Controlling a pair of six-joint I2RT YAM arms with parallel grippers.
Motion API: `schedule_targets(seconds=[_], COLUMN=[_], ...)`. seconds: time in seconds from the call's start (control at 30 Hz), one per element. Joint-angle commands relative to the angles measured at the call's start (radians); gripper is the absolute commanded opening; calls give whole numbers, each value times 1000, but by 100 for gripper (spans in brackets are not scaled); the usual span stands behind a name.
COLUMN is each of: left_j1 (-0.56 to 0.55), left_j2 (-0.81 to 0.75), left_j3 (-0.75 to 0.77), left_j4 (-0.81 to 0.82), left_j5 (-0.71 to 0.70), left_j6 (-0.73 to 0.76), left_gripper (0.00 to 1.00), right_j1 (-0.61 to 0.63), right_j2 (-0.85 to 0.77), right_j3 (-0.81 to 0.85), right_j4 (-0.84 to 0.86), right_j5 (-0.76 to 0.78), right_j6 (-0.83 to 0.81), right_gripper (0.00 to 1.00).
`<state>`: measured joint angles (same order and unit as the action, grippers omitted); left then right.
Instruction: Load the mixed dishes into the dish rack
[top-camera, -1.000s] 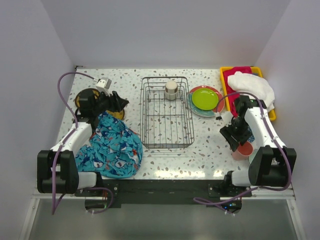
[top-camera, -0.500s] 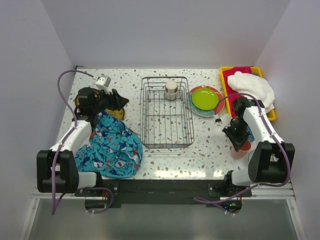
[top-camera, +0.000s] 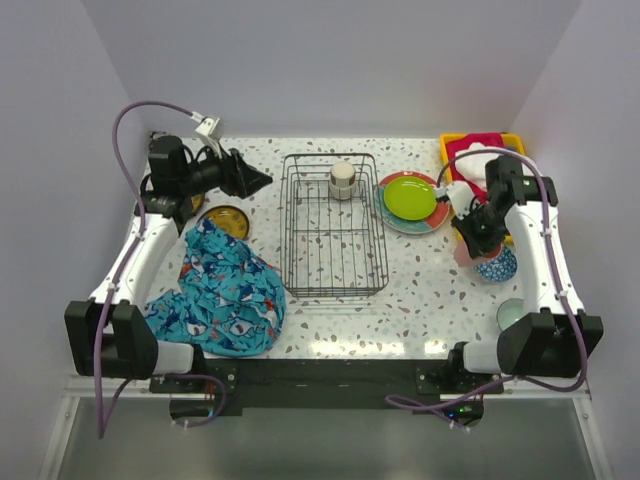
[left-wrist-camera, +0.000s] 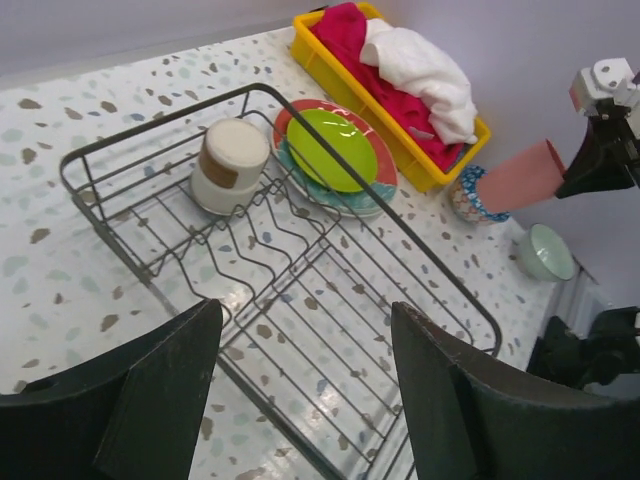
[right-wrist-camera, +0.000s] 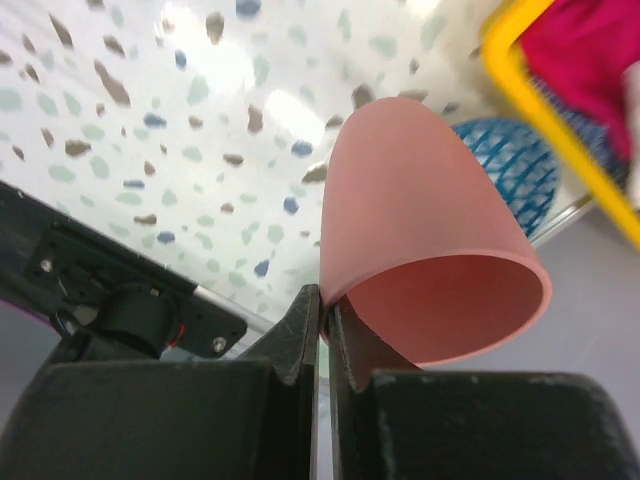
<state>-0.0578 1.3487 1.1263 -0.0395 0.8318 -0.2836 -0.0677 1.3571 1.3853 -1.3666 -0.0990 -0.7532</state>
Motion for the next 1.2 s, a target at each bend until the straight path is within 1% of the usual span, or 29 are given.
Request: schedule_targets(seconds=[0.0, 0.03, 0.07, 0.1, 0.13, 0.17, 0.2, 0.23, 0.27, 0.3, 0.33, 0.37, 0.4, 0.43, 0.47, 0.5, 0.53, 0.57, 0.6, 0.63, 0.67, 0.73, 0.77, 0.87, 1.0, 1.17], left_j1=[0, 0, -2, 6, 9, 13, 16, 16, 16, 16, 18, 16, 18, 18, 16, 16, 16, 16, 16, 16, 16, 16, 15, 7, -10, -42], left_j2=[46, 49, 62, 75, 85, 99, 108, 124, 130, 135, 145, 153, 161, 179, 188, 196, 219, 231, 242, 262, 270, 289, 296, 319, 329, 340], left_j3=[36, 46, 84, 108, 131, 147, 179, 193, 205, 204, 201, 188, 181, 173, 159, 150, 142, 132, 127, 118, 107, 109, 112, 130, 139, 118], left_j4=[24, 18, -29, -61, -86, -97, -102, -100, -77, -54, -30, 24, 74, 104, 156, 179, 222, 242, 263, 335, 367, 415, 429, 455, 469, 467], left_j5=[130, 133, 130, 125, 121, 122, 125, 127, 125, 122, 119, 115, 115, 110, 92, 81, 70, 53, 47, 43, 38, 21, 12, -16, -34, -46], left_j6=[-212, -201, -192, -183, -192, -207, -219, -250, -279, -310, -377, -419, -464, -550, -592, -630, -704, -742, -781, -860, -897, -974, -995, -1051, -1086, -1091], left_gripper=[77, 81, 84, 85, 91, 94, 96, 98, 98, 98, 98, 98, 98, 98, 98, 98, 98, 98, 98, 98, 98, 100, 100, 100, 100, 100], right_j1=[2, 0, 2, 5, 6, 12, 58, 104, 150, 254, 310, 368, 476, 526, 575, 656, 689, 719, 776, 798, 816, 868, 888, 928, 934, 936], right_j2=[31, 39, 43, 46, 34, 16, -39, -71, -104, -137, -188, -205, -211, -196, -182, -167, -129, -112, -92, -75, -29, 17, 67, 126, 192, 208], right_j3=[235, 266, 315, 333, 337, 325, 270, 229, 136, 85, 33, -13, -82, -101, -109, -118, -121, -143, -155, -167, -170, -151, -123, -77, -31, -3], right_j4=[-218, -209, -189, -161, -43, 54, 166, 422, 545, 663, 893, 991, 1073, 1188, 1239, 1285, 1370, 1438, 1496, 1602, 1638, 1695, 1702, 1710, 1660, 1614], right_j5=[-240, -301, -408, -471, -520, -559, -574, -553, -510, -426, -353, -281, -212, -88, -17, 49, 135, 192, 246, 283, 365, 460, 548, 658, 665, 615], right_j6=[-21, -29, -2, 26, 73, 219, 306, 389, 504, 538, 566, 578, 574, 554, 526, 508, 491, 439, 414, 394, 367, 367, 371, 396, 454, 511], right_gripper=[0, 0, 0, 0, 0, 0, 0, 0, 0, 0, 0, 0, 0, 0, 0, 0, 0, 0, 0, 0, 0, 0, 0, 0, 0, 0])
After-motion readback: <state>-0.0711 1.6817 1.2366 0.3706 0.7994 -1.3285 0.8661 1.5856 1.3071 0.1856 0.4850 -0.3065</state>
